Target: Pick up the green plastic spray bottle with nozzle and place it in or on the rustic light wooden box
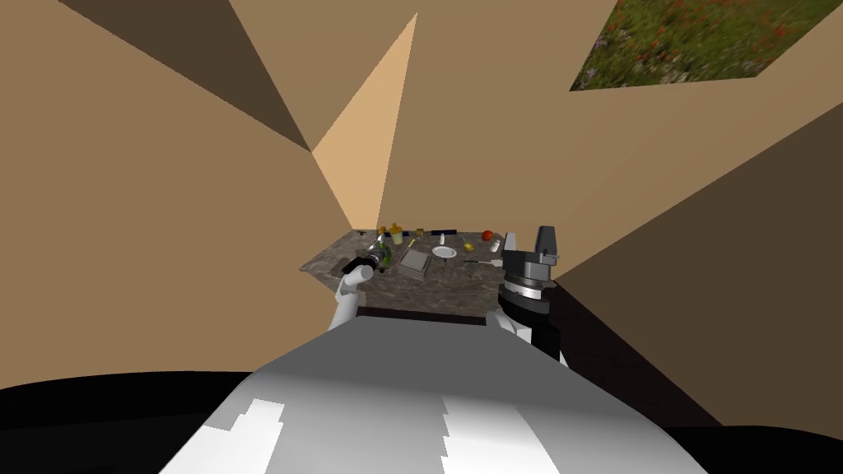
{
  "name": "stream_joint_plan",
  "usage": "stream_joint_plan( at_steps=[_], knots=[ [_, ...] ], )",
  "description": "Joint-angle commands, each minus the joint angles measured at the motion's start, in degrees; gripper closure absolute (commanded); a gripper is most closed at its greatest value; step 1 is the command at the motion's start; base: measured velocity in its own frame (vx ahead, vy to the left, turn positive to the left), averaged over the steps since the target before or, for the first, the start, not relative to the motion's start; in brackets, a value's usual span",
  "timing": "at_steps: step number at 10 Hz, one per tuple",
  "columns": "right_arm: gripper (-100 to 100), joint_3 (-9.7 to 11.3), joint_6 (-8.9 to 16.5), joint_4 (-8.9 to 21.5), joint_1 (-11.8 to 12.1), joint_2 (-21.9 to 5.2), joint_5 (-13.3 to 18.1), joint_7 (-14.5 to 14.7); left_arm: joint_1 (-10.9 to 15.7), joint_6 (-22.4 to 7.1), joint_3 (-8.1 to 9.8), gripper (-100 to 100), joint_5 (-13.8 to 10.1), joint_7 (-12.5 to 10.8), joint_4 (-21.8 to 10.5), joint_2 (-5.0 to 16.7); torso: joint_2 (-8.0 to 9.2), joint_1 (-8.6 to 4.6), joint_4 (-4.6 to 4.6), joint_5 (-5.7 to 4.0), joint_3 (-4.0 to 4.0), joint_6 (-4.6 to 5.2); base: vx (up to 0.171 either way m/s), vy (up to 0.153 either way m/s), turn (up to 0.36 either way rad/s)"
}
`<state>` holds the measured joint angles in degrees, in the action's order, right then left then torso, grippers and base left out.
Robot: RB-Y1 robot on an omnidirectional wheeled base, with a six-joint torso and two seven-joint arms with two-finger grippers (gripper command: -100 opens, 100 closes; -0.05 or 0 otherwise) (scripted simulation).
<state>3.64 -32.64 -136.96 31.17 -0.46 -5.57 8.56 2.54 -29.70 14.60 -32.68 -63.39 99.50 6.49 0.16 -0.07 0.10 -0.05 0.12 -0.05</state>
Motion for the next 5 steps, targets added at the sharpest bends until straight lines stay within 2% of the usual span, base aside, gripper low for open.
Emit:
stream_joint_plan(
  at_steps=[1, 5],
  knots=[
    [0, 0.0, 0.0, 0.0, 0.0, 0.0, 0.0, 0.0, 0.2, -1.3, 2.12, 100, 0.5, -2.4, 1.8, 0.5, 0.00, 0.00, 0.00, 0.00, 0.00, 0.00, -0.061, -0.101, -0.016],
    [0, 0.0, 0.0, 0.0, 0.0, 0.0, 0.0, 0.0, 0.8, -4.5, 5.73, 100, 2.3, -6.6, 5.5, 0.7, 0.26, -0.22, 0.11, -0.04, 0.19, -0.10, -0.059, -0.088, 0.000]
  ],
)
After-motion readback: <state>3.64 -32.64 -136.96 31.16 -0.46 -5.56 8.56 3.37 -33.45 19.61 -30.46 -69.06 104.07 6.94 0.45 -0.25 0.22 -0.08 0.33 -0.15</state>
